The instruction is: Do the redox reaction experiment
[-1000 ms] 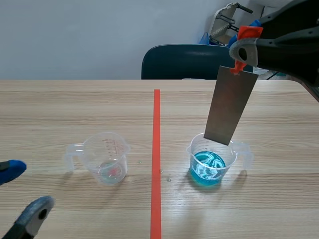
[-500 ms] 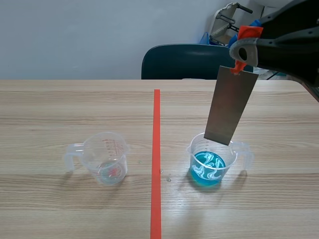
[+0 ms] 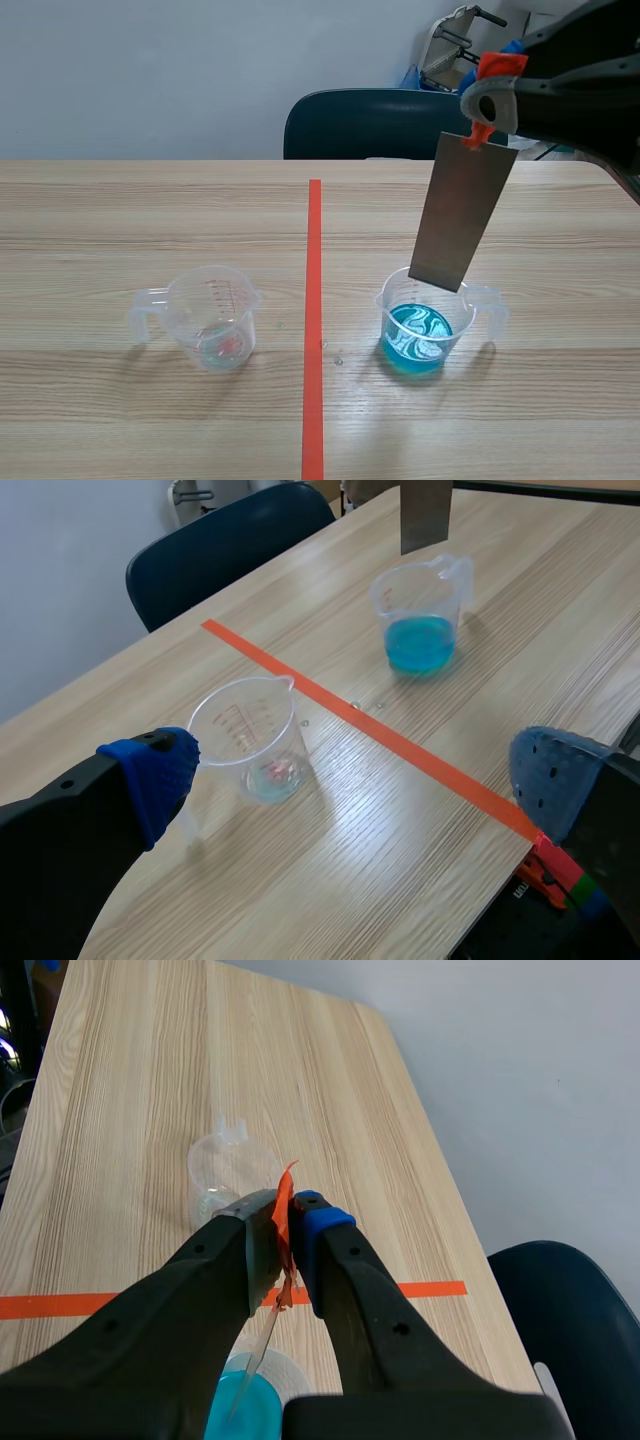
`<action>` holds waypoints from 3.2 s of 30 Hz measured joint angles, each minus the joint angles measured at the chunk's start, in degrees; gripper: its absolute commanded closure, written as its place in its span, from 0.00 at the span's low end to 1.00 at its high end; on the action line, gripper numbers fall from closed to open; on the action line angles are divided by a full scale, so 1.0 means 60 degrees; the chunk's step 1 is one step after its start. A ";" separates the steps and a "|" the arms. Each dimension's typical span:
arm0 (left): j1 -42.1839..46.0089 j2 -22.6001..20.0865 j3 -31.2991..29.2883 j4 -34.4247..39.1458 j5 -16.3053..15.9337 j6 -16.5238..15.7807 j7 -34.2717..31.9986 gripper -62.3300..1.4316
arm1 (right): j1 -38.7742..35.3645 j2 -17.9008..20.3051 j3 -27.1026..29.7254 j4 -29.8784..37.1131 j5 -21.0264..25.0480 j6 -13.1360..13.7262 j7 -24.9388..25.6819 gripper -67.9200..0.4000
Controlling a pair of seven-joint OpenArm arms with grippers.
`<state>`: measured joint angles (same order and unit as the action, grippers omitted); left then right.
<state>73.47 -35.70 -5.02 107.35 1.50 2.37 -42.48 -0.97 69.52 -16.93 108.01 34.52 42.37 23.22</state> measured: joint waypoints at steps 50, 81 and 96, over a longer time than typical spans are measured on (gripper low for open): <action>0.0000 0.0000 0.0004 -0.0018 -0.1399 0.0251 0.0780 0.00 | 0.0004 0.0000 0.0000 0.0000 0.0000 0.0000 0.0000 0.99; -0.0025 0.0000 0.0004 -0.0018 -0.1395 0.0251 0.0754 0.00 | 0.0025 0.0000 0.0000 0.0000 0.0000 0.0000 0.0000 0.99; -0.0025 0.0000 0.0004 -0.0018 -0.1395 0.0251 0.0754 0.00 | 0.0025 0.0000 0.0000 0.0000 0.0004 0.0000 0.0004 0.99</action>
<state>73.32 -35.70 -4.99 107.24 -6.87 3.88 -37.95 -0.82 69.52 -16.93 108.01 34.54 42.37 23.24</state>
